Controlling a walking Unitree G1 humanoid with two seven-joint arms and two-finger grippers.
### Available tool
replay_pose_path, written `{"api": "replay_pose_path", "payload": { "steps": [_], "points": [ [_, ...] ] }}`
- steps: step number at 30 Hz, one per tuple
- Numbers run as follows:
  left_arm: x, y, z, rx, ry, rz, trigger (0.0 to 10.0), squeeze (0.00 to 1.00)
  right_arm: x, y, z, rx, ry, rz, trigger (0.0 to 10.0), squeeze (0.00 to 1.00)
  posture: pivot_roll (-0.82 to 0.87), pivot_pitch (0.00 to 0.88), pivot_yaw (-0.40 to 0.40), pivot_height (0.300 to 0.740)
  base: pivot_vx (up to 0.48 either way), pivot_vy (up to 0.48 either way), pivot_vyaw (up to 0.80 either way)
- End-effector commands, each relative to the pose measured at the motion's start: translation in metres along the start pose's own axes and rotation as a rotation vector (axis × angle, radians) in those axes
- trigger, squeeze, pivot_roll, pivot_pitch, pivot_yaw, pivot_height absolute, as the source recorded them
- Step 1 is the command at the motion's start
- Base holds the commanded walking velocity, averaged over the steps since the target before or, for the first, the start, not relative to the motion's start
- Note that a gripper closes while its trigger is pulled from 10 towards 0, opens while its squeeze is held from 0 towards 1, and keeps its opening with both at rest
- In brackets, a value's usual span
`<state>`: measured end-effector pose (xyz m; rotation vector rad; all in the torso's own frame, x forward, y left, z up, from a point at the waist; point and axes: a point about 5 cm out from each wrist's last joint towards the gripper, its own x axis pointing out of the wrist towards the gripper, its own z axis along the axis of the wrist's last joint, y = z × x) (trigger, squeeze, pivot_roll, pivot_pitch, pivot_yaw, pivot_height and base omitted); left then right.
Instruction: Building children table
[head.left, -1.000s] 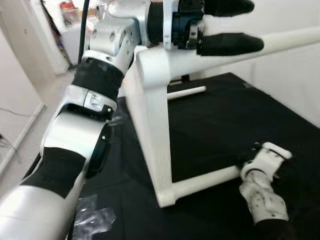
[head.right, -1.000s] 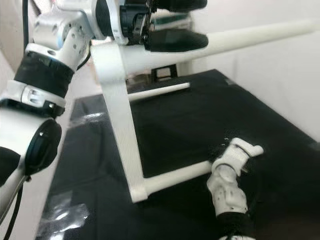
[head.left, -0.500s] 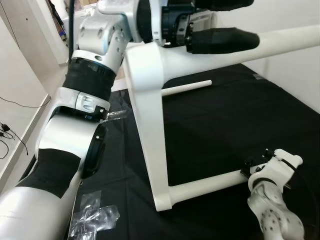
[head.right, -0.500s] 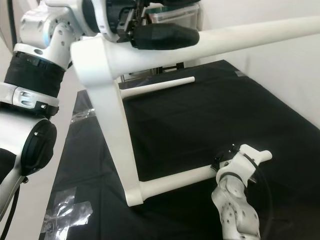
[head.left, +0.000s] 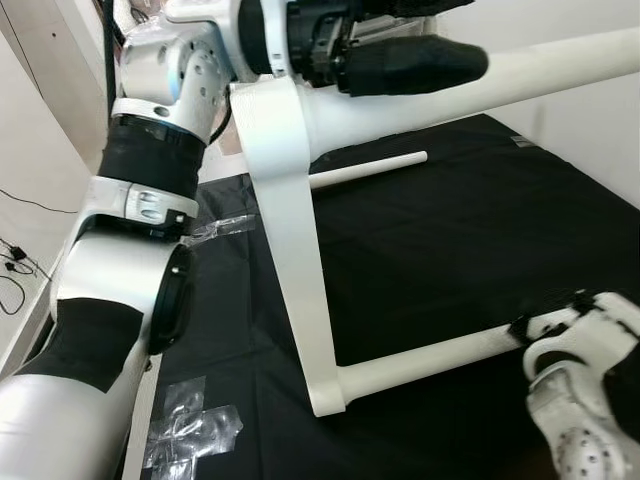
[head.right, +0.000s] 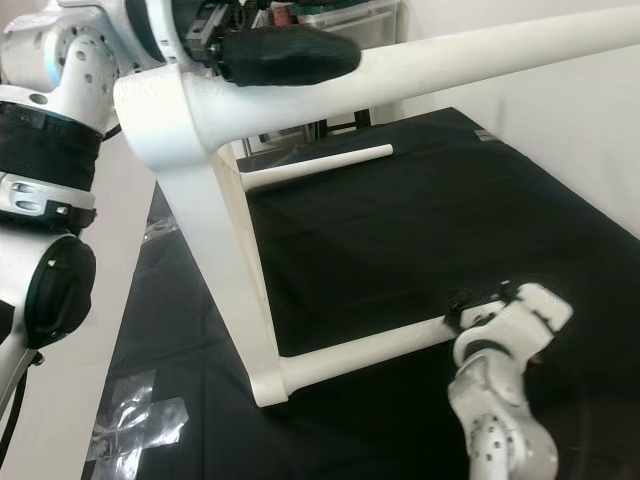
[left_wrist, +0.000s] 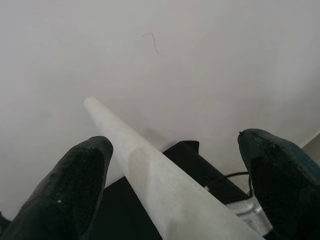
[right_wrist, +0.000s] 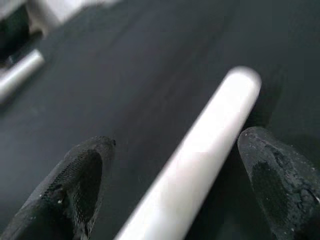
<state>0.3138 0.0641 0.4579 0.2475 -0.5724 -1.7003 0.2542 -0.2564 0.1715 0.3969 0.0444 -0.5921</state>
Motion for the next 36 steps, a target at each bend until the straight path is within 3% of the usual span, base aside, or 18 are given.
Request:
{"api": "replay_pose_path", "payload": {
  "steps": [1,9,10,11,12,13,14,15,16,17,21,24,28,29,30,33,34,36],
  "points": [
    [-0.011,-0.001,0.007,0.011,-0.012,0.019,10.0,0.0,-0.002,0.002,0.005,0.015,-0.014,0.013,10.0,1.0,-0.09,0.003,0.117,0.74,0.0,0.0,0.0],
    [-0.022,-0.002,0.027,0.01,-0.059,0.019,10.0,0.0,0.007,-0.002,0.034,-0.038,-0.125,0.014,10.0,0.98,-0.1,0.0,0.118,0.74,0.0,0.0,0.0],
    [-0.024,-0.002,0.03,0.02,-0.067,0.028,10.0,0.0,0.007,0.006,0.036,-0.059,-0.143,0.064,10.0,0.86,-0.1,0.0,0.116,0.74,0.0,0.0,0.0],
    [-0.026,-0.002,0.032,0.04,-0.071,0.05,10.0,0.0,0.005,0.02,0.035,-0.084,-0.153,0.148,10.0,0.64,-0.1,0.0,0.116,0.74,0.0,0.0,0.0],
    [-0.028,-0.001,0.034,0.063,-0.077,0.082,10.0,0.0,0.0,0.04,0.032,-0.116,-0.159,0.269,10.0,0.54,-0.1,0.0,0.119,0.74,0.0,0.0,0.0],
    [-0.028,-0.001,0.034,0.063,-0.077,0.082,10.0,0.0,0.0,0.04,0.032,-0.116,-0.159,0.269,10.0,0.54,-0.1,0.0,0.119,0.74,0.0,0.0,0.0],
    [-0.029,0.0,0.035,0.072,-0.083,0.099,10.0,0.0,-0.003,0.048,0.03,-0.135,-0.165,0.317,10.0,0.31,-0.1,0.0,0.123,0.74,0.0,0.0,0.0],
    [-0.029,0.0,0.035,0.072,-0.083,0.099,10.0,0.0,-0.003,0.048,0.03,-0.135,-0.165,0.317,10.0,0.31,-0.1,0.0,0.123,0.74,0.0,0.0,0.0],
    [-0.032,0.0,0.037,0.084,-0.1,0.133,10.0,0.0,-0.008,0.059,0.026,-0.158,-0.165,0.38,10.0,0.03,-0.1,0.0,0.126,0.74,0.0,0.0,0.0],
    [-0.034,0.001,0.039,0.094,-0.115,0.161,10.0,0.0,-0.012,0.066,0.022,-0.173,-0.166,0.425,10.0,0.0,-0.1,0.0,0.126,0.74,0.0,0.0,0.0],
    [-0.05,0.006,0.058,0.162,-0.183,0.31,10.0,0.0,-0.022,0.085,0.011,-0.198,-0.15,0.526,10.0,0.0,-0.09,0.0,0.125,0.74,0.0,0.0,0.0],
    [-0.055,0.007,0.064,0.184,-0.203,0.352,10.0,0.0,-0.024,0.088,0.008,-0.201,-0.146,0.548,10.0,0.0,-0.09,0.0,0.123,0.74,0.0,0.0,0.0],
    [-0.07,0.004,0.081,0.263,-0.234,0.469,10.0,0.0,-0.026,0.095,0.005,-0.234,-0.148,0.606,10.0,0.0,-0.09,0.0,0.124,0.74,0.0,0.0,0.0],
    [-0.08,0.003,0.088,0.307,-0.239,0.556,10.0,0.0,-0.027,0.097,0.004,-0.247,-0.152,0.629,10.0,0.0,-0.09,0.0,0.123,0.74,0.0,0.0,0.0],
    [-0.08,0.003,0.088,0.307,-0.239,0.556,10.0,0.0,-0.027,0.097,0.004,-0.247,-0.152,0.629,10.0,0.0,-0.09,0.0,0.123,0.74,0.0,0.0,0.0],
    [-0.11,0.001,0.097,0.435,-0.202,0.818,10.0,0.0,-0.029,0.1,0.0,-0.288,-0.164,0.671,10.0,0.0,-0.08,0.0,0.12,0.74,0.0,0.0,0.0],
    [-0.11,0.001,0.097,0.435,-0.202,0.818,10.0,0.0,-0.029,0.1,0.0,-0.288,-0.164,0.671,10.0,0.0,-0.08,0.0,0.12,0.74,0.0,0.0,0.0],
    [-0.136,-0.004,0.095,0.504,-0.138,1.015,10.0,0.0,-0.031,0.102,-0.005,-0.32,-0.163,0.697,10.0,0.0,-0.08,0.0,0.115,0.74,0.0,0.0,0.0]
  ]
}}
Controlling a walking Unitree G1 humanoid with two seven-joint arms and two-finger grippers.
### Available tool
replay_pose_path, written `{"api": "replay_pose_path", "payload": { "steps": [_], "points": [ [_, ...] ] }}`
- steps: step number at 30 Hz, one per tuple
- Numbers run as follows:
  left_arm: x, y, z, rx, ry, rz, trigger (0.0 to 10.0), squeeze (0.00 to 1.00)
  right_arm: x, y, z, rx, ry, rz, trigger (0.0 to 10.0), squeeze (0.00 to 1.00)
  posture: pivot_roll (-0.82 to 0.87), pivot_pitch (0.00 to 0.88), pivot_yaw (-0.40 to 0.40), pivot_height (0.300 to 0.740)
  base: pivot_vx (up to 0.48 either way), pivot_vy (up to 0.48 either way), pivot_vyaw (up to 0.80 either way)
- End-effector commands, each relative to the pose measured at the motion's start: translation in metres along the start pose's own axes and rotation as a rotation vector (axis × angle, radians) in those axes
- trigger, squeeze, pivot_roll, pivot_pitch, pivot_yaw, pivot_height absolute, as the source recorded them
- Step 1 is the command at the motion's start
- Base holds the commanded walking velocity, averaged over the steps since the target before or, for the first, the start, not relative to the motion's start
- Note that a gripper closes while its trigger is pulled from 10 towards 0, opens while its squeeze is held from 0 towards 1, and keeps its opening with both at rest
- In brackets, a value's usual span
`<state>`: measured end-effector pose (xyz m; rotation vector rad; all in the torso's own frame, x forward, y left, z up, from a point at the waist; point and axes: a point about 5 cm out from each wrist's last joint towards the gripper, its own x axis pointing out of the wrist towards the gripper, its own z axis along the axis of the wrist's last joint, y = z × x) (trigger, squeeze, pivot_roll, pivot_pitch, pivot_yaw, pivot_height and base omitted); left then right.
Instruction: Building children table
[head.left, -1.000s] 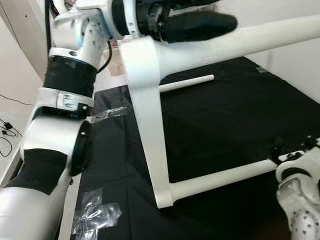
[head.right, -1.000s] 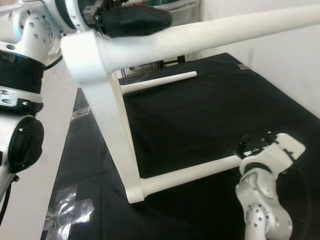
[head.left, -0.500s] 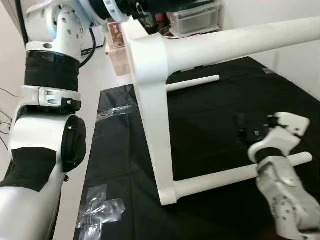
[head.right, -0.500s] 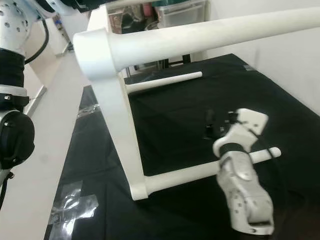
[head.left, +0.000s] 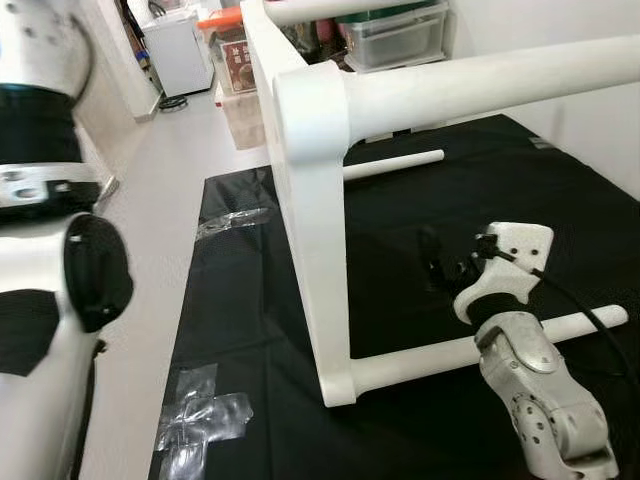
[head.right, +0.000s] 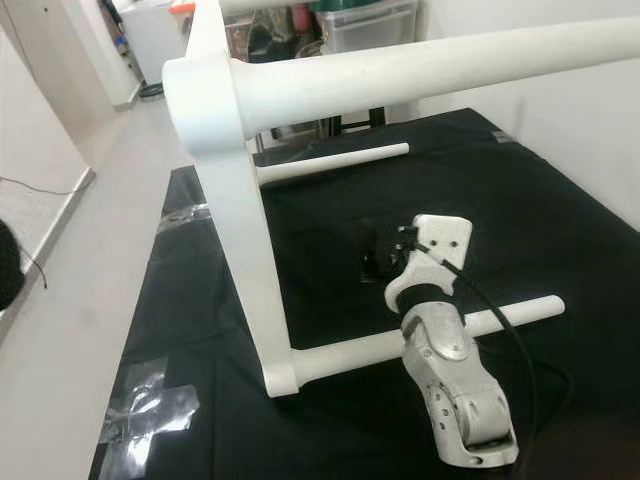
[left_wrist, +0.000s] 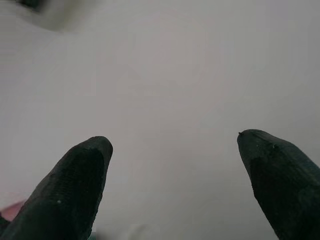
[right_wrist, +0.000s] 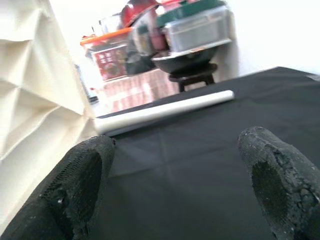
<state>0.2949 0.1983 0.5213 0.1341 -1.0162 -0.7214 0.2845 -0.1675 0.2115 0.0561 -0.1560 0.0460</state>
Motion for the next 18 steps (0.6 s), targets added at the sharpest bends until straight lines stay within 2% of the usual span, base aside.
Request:
{"api": "replay_pose_path", "payload": {
  "steps": [1,3,4,7,8,9,10,11,12,13,14,15,16,17,18],
  "points": [
    [-0.015,0.013,0.002,0.072,0.031,0.114,10.0,0.0,0.0,0.006,-0.004,-0.018,0.007,0.033,10.0,0.0,-0.08,0.0,0.115,0.74,0.0,0.0,0.0],
    [-0.043,0.021,-0.012,0.107,0.117,0.234,10.0,0.0,0.0,0.01,-0.009,-0.036,0.017,0.059,10.0,0.0,-0.07,0.0,0.111,0.74,0.0,0.0,0.0],
    [-0.043,0.021,-0.012,0.107,0.117,0.234,10.0,0.0,0.0,0.01,-0.009,-0.036,0.017,0.059,10.0,0.0,-0.07,0.0,0.111,0.74,0.0,0.0,0.0],
    [-0.091,0.029,-0.039,0.186,0.295,0.408,10.0,0.0,0.0,0.014,-0.015,-0.047,0.029,0.085,10.0,0.0,-0.07,0.0,0.106,0.74,0.0,0.0,0.0],
    [-0.091,0.029,-0.039,0.186,0.295,0.408,10.0,0.0,0.0,0.014,-0.015,-0.047,0.029,0.085,10.0,0.0,-0.07,0.0,0.106,0.74,0.0,0.0,0.0],
    [-0.112,0.033,-0.046,0.215,0.357,0.497,10.0,0.0,-0.001,0.014,-0.017,-0.049,0.034,0.09,10.0,0.0,-0.06,0.0,0.102,0.74,0.0,0.0,0.0],
    [-0.112,0.033,-0.046,0.215,0.357,0.497,10.0,0.0,-0.001,0.014,-0.017,-0.049,0.034,0.09,10.0,0.0,-0.06,0.0,0.102,0.74,0.0,0.0,0.0],
    [-0.126,0.036,-0.049,0.235,0.395,0.557,10.0,0.0,-0.001,0.014,-0.018,-0.052,0.036,0.094,10.0,0.0,-0.06,0.0,0.102,0.74,0.0,0.0,0.0],
    [-0.126,0.036,-0.049,0.235,0.395,0.557,10.0,0.0,-0.001,0.014,-0.018,-0.052,0.036,0.094,10.0,0.0,-0.06,0.0,0.102,0.74,0.0,0.0,0.0],
    [-0.141,0.039,-0.05,0.256,0.423,0.62,10.0,0.0,-0.001,0.013,-0.02,-0.054,0.039,0.092,10.0,0.0,-0.05,0.0,0.097,0.74,0.0,0.0,0.0],
    [-0.141,0.039,-0.05,0.256,0.423,0.62,10.0,0.0,-0.001,0.013,-0.02,-0.054,0.039,0.092,10.0,0.0,-0.05,0.0,0.097,0.74,0.0,0.0,0.0],
    [-0.161,0.042,-0.049,0.281,0.455,0.701,10.0,0.0,-0.002,0.011,-0.022,-0.056,0.043,0.089,10.0,0.0,-0.04,0.0,0.091,0.74,0.0,0.0,0.0],
    [-0.161,0.042,-0.049,0.281,0.455,0.701,10.0,0.0,-0.002,0.011,-0.022,-0.056,0.043,0.089,10.0,0.0,-0.04,0.0,0.091,0.74,0.0,0.0,0.0],
    [-0.179,0.04,-0.051,0.296,0.492,0.76,10.0,0.0,-0.001,0.01,-0.024,-0.059,0.047,0.088,10.0,0.0,-0.04,0.0,0.089,0.74,0.0,0.0,0.0],
    [-0.179,0.04,-0.051,0.296,0.492,0.76,10.0,0.0,-0.001,0.01,-0.024,-0.059,0.047,0.088,10.0,0.0,-0.04,0.0,0.089,0.74,0.0,0.0,0.0]
  ]
}}
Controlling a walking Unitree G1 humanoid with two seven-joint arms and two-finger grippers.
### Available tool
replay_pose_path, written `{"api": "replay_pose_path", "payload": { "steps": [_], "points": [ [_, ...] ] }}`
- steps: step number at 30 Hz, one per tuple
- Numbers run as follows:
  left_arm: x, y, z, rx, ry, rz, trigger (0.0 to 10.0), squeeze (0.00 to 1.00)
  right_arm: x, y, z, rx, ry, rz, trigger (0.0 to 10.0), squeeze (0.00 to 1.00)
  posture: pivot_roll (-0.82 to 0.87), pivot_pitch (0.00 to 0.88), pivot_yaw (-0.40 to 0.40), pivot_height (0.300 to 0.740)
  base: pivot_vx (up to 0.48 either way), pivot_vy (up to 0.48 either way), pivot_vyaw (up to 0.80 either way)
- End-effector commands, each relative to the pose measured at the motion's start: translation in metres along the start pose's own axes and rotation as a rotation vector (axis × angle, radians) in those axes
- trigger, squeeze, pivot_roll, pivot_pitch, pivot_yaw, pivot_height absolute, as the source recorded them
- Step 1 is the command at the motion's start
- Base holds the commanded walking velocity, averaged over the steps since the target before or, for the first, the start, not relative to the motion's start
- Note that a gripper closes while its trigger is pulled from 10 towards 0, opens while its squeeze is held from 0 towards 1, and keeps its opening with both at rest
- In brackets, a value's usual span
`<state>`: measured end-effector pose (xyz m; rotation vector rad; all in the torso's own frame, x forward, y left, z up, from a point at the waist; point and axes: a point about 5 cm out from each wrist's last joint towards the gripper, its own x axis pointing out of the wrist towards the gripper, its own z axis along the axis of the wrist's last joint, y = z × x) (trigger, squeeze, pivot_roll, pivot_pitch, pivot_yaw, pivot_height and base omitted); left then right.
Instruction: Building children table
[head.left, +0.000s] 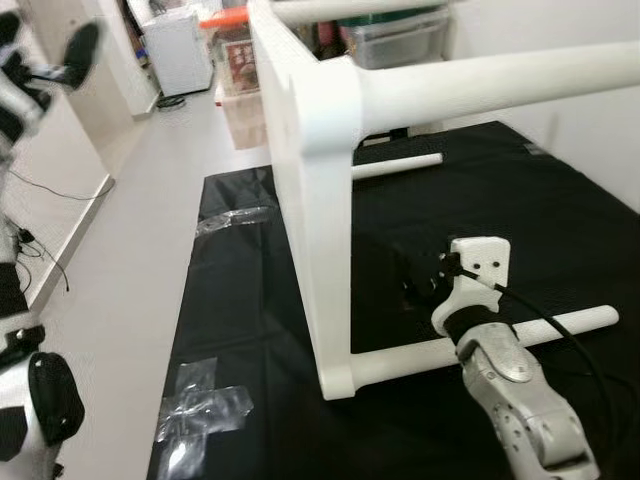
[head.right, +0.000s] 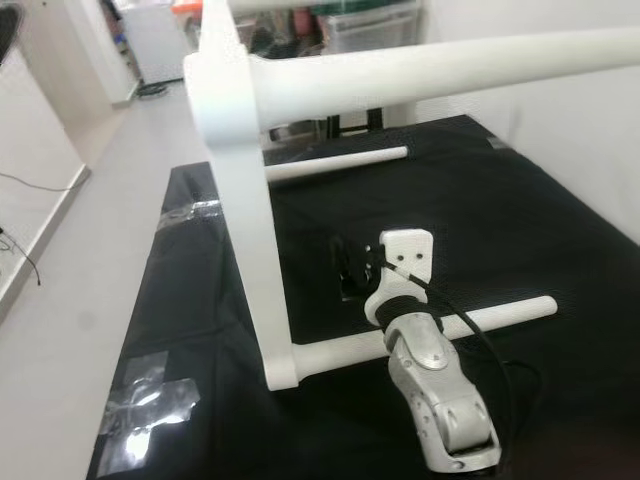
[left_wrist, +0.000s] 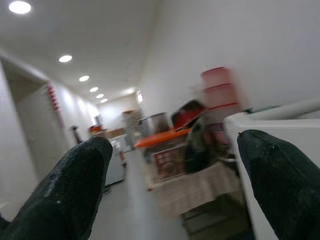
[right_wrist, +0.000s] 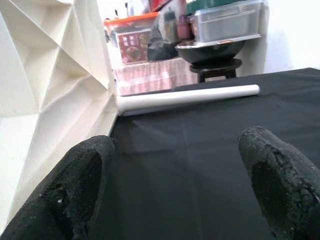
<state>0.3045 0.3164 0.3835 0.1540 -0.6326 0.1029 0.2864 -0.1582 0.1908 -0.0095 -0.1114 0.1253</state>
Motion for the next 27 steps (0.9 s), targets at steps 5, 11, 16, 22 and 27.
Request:
{"api": "replay_pose_path", "payload": {
  "steps": [5,11,16,22,27],
  "points": [
    [-0.052,-0.004,-0.048,-0.021,0.191,0.088,10.0,0.0,0.002,0.001,-0.008,-0.005,0.009,0.013,10.0,0.0,-0.04,0.0,0.087,0.74,0.0,0.0,0.0],
    [-0.108,-0.045,-0.103,-0.12,0.408,0.052,10.0,0.0,0.0,0.002,-0.018,-0.017,0.038,0.033,10.0,0.0,-0.04,0.0,0.088,0.74,0.0,0.0,0.0],
    [-0.146,-0.072,-0.124,-0.181,0.539,0.006,10.0,0.0,0.0,0.004,-0.022,-0.025,0.048,0.052,10.0,0.0,-0.03,0.0,0.089,0.74,0.0,0.0,0.0],
    [-0.167,-0.088,-0.129,-0.212,0.605,-0.035,10.0,0.0,0.001,0.006,-0.024,-0.031,0.05,0.064,10.0,0.0,-0.02,0.0,0.095,0.74,0.0,0.0,0.0],
    [-0.188,-0.107,-0.124,-0.266,0.666,-0.092,10.0,0.0,0.003,0.007,-0.026,-0.037,0.052,0.075,10.0,0.0,-0.01,0.0,0.093,0.74,0.0,-0.384,0.0]
  ]
}}
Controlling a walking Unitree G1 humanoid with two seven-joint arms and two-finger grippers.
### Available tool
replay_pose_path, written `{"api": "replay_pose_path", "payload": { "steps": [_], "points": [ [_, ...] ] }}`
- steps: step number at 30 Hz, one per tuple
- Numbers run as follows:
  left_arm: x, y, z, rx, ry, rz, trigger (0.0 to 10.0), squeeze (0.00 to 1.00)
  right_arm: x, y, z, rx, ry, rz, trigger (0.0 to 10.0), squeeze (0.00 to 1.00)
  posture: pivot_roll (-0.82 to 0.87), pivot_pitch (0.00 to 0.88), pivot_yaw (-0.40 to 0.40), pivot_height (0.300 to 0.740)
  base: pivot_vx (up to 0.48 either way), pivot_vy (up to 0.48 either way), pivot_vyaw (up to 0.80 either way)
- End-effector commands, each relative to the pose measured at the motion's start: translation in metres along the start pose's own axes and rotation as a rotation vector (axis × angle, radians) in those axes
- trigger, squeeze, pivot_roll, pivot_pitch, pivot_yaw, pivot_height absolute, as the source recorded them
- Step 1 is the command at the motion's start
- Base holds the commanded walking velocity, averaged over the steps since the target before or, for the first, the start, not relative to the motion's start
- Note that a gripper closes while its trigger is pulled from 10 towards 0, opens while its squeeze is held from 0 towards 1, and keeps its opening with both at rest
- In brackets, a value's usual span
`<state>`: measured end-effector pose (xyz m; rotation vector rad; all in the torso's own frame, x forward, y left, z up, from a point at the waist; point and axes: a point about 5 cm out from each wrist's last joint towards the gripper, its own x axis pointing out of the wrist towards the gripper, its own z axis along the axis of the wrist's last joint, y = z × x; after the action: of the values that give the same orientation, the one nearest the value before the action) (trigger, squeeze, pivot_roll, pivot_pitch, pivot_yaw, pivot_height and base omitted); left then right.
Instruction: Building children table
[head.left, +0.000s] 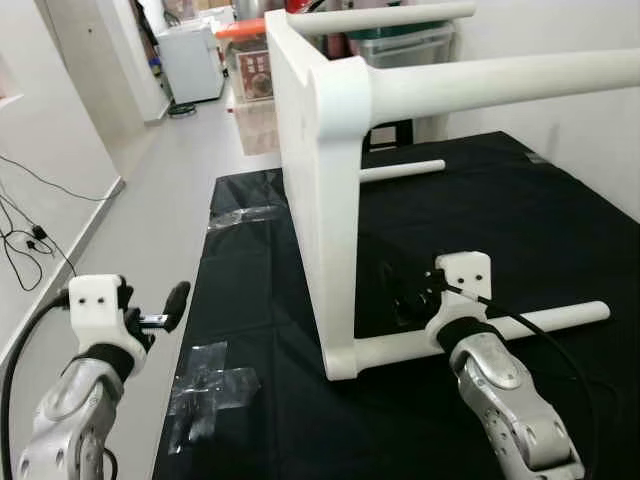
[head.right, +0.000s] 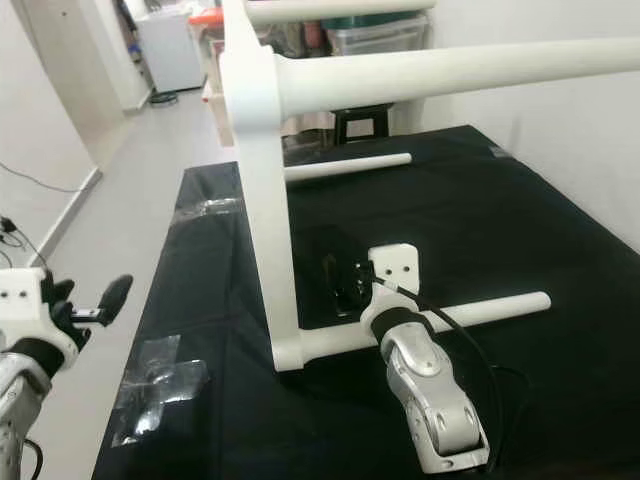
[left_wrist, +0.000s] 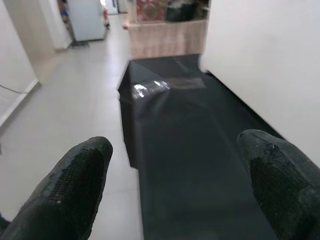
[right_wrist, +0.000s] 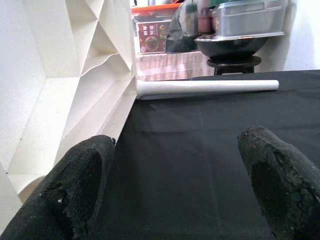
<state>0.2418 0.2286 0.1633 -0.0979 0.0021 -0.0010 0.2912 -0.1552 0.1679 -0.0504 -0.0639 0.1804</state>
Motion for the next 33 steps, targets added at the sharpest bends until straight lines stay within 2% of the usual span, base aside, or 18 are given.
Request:
{"api": "replay_pose_path", "payload": {
  "steps": [1,8,14,16,18,28,33],
  "points": [
    [-0.004,-0.007,-0.004,-0.022,0.038,-0.024,10.0,0.0,0.001,0.005,-0.002,-0.003,-0.002,0.023,10.0,0.0,-0.01,0.0,0.095,0.74,0.0,-0.48,0.0],
    [-0.01,-0.014,-0.006,-0.051,0.056,-0.06,10.0,0.0,0.003,0.004,0.001,-0.008,-0.013,0.031,10.0,0.0,-0.01,0.0,0.093,0.74,0.0,-0.48,0.0],
    [-0.02,-0.024,-0.007,-0.095,0.097,-0.15,10.0,0.0,0.006,0.003,0.002,-0.027,-0.019,0.041,10.0,0.0,0.0,0.0,0.092,0.74,0.0,-0.48,0.0],
    [-0.024,-0.03,-0.007,-0.108,0.116,-0.212,10.0,0.0,0.007,0.003,0.002,-0.032,-0.019,0.044,10.0,0.0,0.0,0.0,0.091,0.74,0.0,-0.36,0.0],
    [-0.024,-0.03,-0.007,-0.108,0.116,-0.212,10.0,0.0,0.007,0.003,0.002,-0.032,-0.019,0.044,10.0,0.0,0.0,0.0,0.091,0.74,0.0,-0.24,0.0],
    [-0.036,-0.039,-0.006,-0.128,0.176,-0.281,10.0,0.0,0.008,0.005,-0.001,-0.041,-0.011,0.056,10.0,0.0,0.0,0.0,0.095,0.74,0.0,0.0,0.0],
    [-0.031,-0.039,-0.003,-0.106,0.168,-0.314,10.0,0.0,0.009,0.005,-0.002,-0.044,-0.009,0.052,10.0,0.0,0.01,0.0,0.095,0.74,0.0,0.0,0.0]
  ]
}}
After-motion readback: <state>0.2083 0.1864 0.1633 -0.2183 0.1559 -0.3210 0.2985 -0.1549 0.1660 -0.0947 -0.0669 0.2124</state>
